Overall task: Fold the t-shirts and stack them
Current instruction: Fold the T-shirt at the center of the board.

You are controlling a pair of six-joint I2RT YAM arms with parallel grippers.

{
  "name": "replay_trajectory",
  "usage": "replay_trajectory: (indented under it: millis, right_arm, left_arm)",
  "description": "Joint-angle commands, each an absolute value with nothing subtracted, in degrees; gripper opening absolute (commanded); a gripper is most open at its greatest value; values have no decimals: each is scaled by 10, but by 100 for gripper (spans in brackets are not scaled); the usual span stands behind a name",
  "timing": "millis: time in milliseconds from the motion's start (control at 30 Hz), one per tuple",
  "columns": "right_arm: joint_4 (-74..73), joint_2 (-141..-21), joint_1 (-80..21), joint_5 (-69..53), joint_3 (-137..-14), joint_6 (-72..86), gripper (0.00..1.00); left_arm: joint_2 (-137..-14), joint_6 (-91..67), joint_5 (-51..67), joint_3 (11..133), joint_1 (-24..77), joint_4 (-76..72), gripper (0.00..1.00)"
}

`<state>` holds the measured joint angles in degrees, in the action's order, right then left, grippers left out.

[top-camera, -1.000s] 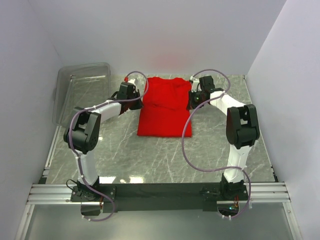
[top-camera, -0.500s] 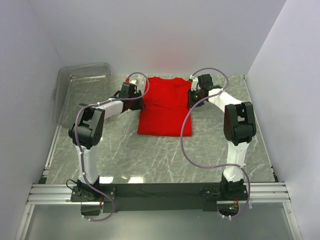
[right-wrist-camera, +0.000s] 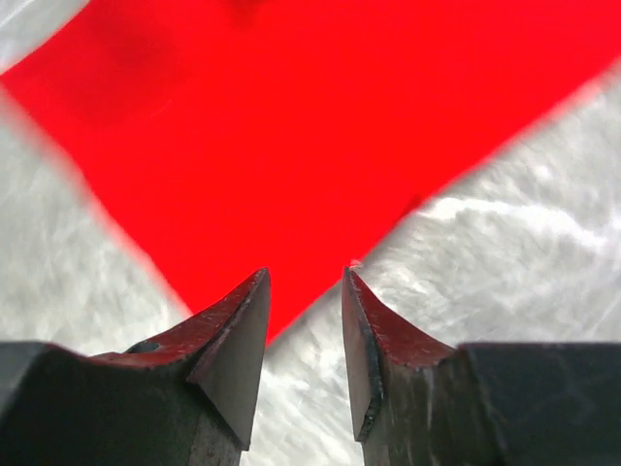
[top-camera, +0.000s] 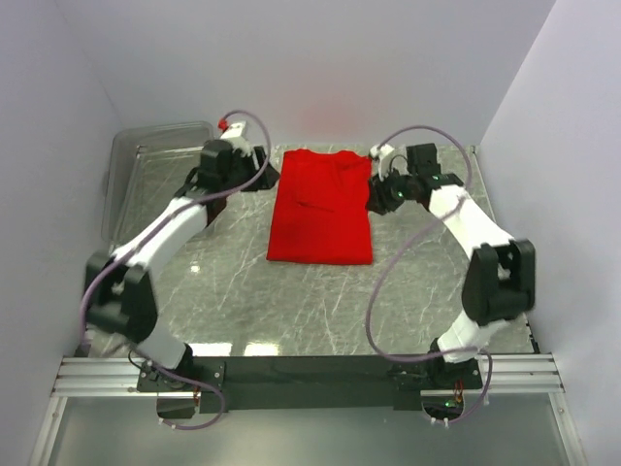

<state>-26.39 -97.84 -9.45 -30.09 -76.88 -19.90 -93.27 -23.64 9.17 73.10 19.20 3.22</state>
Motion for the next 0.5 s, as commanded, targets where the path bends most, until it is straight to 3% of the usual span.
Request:
replay_trajectory:
  millis: [0,200,333,467]
  right_arm:
    - [-339,-895,-93,-449,-710,-471,43]
    - [-480,-843,-105,-456,-643,-723,45]
    - [-405,-844,-134,-425,-605,-669,42]
    - [-305,-874,-177,-376,-586,-508,28]
  left_arm:
    - [-828,-228,137,647,191,47,67]
    - [-729,-290,205,471,188,36,67]
    - [-698,-344,235,378,189,-24,65]
    - [-739,-365,268,352,190,-88,63]
